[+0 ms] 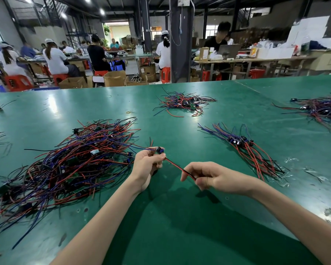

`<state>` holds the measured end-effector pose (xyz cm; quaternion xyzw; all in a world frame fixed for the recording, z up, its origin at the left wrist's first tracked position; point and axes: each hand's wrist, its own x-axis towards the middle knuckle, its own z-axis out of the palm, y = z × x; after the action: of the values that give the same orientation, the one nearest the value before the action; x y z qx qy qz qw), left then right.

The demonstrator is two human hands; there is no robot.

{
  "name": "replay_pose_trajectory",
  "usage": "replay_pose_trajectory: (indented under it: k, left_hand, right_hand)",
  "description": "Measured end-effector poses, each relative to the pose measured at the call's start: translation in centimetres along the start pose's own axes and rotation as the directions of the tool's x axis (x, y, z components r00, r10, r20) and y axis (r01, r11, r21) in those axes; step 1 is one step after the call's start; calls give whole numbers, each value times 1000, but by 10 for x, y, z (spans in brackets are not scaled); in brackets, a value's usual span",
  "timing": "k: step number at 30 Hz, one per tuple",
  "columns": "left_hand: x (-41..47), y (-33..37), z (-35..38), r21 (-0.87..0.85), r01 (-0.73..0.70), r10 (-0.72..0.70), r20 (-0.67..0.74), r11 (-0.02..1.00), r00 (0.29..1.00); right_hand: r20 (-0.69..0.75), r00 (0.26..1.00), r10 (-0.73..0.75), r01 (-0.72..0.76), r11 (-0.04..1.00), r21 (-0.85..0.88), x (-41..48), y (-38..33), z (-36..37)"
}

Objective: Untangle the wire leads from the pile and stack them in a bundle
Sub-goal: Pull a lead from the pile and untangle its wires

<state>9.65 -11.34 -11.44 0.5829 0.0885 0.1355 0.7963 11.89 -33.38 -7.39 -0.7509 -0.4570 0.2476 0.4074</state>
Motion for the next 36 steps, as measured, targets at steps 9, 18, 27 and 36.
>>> replay_pose_trajectory:
  k: [9, 18, 27, 36]
  left_hand:
    - [-2, 2, 2, -18, 7, -7, 1, 1000, 1000]
    - [-10, 10, 7, -265, 199, -186, 76, 944, 980]
    - [-19, 16, 12, -250, 238, -218, 106, 939, 970]
    - [-30, 12, 28, -137, 254, -231, 163, 957, 959]
  right_hand:
    - [-49, 999, -21, 20, 1000, -6, 2, 0, 1]
    - [-88, 910, 405, -383, 903, 193, 1, 13, -17]
    - [160, 937, 310, -342, 907, 245, -9, 13, -25]
    - [316, 915, 250, -341, 898, 278, -7, 12, -22]
